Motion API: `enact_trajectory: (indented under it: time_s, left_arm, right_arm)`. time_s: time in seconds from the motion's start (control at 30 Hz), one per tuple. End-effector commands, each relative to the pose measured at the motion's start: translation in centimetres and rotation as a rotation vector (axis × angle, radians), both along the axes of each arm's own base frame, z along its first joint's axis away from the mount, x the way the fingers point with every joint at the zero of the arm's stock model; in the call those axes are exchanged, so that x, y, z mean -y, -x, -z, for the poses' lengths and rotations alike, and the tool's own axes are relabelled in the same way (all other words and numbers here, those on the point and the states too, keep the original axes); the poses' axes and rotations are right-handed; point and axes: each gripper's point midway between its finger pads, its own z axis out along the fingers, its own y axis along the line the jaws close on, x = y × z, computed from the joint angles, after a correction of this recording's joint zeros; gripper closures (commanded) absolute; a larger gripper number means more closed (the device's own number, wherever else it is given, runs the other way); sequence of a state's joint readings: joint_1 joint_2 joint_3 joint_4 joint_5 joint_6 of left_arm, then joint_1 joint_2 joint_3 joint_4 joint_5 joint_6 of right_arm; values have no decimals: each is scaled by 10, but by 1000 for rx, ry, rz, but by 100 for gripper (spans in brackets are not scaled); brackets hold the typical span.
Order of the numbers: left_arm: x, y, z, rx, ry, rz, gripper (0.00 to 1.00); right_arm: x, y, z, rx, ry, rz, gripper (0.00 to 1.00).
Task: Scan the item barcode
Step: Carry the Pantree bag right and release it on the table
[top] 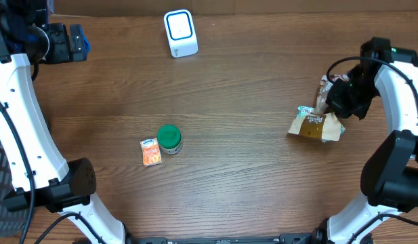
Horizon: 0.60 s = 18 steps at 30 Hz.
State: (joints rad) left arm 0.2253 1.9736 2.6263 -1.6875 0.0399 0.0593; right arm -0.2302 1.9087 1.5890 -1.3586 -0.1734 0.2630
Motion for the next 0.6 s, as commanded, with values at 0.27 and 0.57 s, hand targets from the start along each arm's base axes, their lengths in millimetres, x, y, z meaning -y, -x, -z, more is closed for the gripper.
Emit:
enact_trajectory:
  time_s: [0.27, 0.57]
  left_arm:
    - [-3, 2, -2, 2, -12, 2, 0]
    - [-3, 2, -2, 2, -12, 2, 0]
  right_arm:
    - [8, 12, 26, -38, 38, 2, 58]
    - [11, 19, 23, -62, 31, 9, 39]
